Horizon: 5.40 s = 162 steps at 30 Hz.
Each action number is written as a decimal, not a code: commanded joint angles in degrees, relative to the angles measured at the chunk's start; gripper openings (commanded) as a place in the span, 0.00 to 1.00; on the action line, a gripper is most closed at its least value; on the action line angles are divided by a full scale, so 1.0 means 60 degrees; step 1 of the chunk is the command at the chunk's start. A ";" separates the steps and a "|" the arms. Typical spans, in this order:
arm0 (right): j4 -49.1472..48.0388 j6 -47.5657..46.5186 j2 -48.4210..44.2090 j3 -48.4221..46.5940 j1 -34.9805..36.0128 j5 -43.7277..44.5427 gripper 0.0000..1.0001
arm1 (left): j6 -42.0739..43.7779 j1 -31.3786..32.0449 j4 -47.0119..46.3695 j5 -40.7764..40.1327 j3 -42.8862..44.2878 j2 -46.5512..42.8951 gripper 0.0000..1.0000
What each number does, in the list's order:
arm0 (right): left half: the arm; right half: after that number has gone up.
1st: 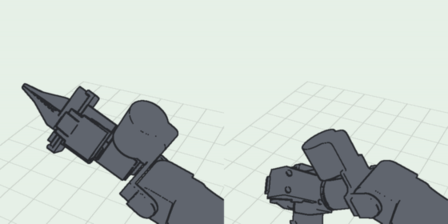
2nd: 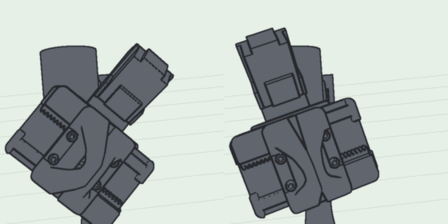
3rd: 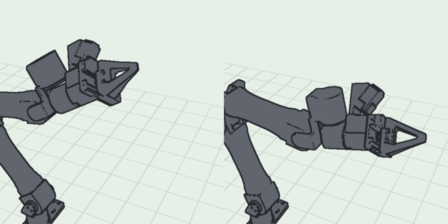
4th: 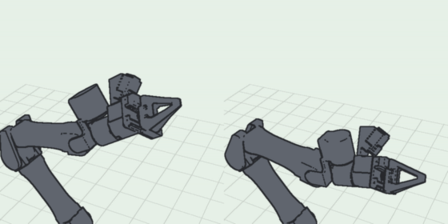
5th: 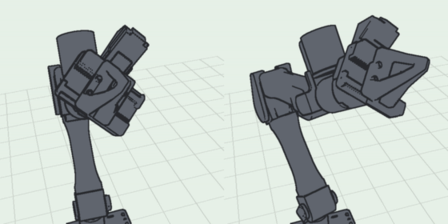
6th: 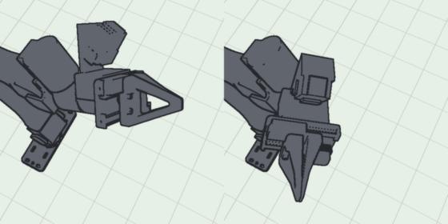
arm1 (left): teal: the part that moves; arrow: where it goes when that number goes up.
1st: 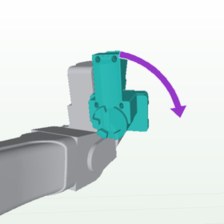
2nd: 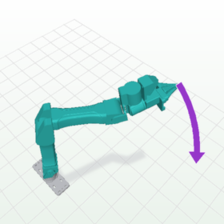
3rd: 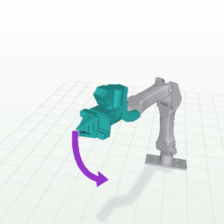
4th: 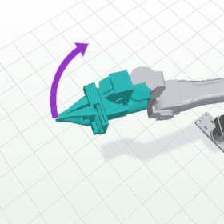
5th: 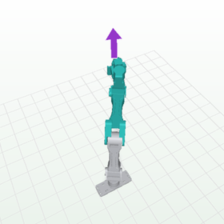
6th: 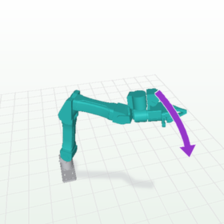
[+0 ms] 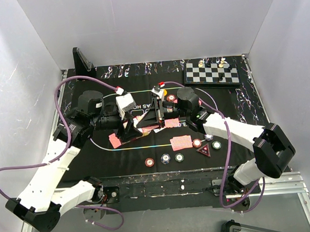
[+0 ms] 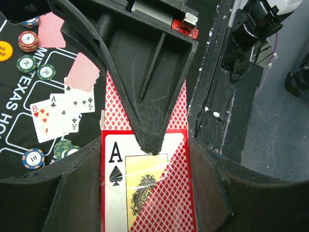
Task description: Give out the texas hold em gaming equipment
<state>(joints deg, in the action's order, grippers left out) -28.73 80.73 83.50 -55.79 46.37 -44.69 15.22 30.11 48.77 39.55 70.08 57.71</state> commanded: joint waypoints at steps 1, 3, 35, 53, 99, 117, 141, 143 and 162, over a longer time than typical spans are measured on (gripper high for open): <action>-0.0135 0.0154 -0.0294 -0.0223 0.0006 0.0123 0.18 | 0.0655 -0.0008 0.0147 -0.0029 -0.0152 0.0108 0.43; 0.0143 -0.0021 -0.0309 -0.0267 0.0006 0.0167 0.16 | 0.0787 -0.0008 0.0177 -0.0088 -0.0240 0.0079 0.54; 0.1816 -0.1268 0.0071 -0.1204 0.0211 0.0592 0.06 | 0.1550 0.0006 0.0484 0.0366 -0.0460 -0.0024 0.58; 0.2064 -0.1443 -0.0396 -0.0751 -0.0008 0.0388 0.53 | 0.1579 0.0006 0.0572 0.0278 -0.0548 -0.0170 0.20; 0.3060 -0.2307 -0.1788 0.0421 -0.1078 -0.0213 0.59 | 0.1066 0.0006 0.0250 0.0352 -0.0270 -0.0156 0.00; 0.2679 -0.1897 -0.1656 0.0260 -0.1093 -0.0228 0.33 | 0.0993 0.0006 0.0147 0.0293 -0.0343 -0.0215 0.00; 0.3748 -0.2234 -0.2886 0.0348 -0.2234 -0.0535 0.13 | 0.1022 0.0006 0.0162 0.0249 -0.0445 -0.0259 0.00; 0.3763 -0.2205 -0.3047 0.0333 -0.2498 -0.0608 0.09 | 0.1037 0.0006 0.0162 0.0220 -0.0446 -0.0259 0.00; 0.6103 -0.4662 -0.1119 -0.0353 -0.4417 -0.0523 0.01 | 0.1096 0.0006 0.0308 0.0220 -0.0241 -0.0229 0.00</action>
<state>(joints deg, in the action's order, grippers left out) 0.27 61.71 71.00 -54.13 21.87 -50.13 21.63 29.85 51.83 39.70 66.17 57.39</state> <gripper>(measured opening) 0.023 0.638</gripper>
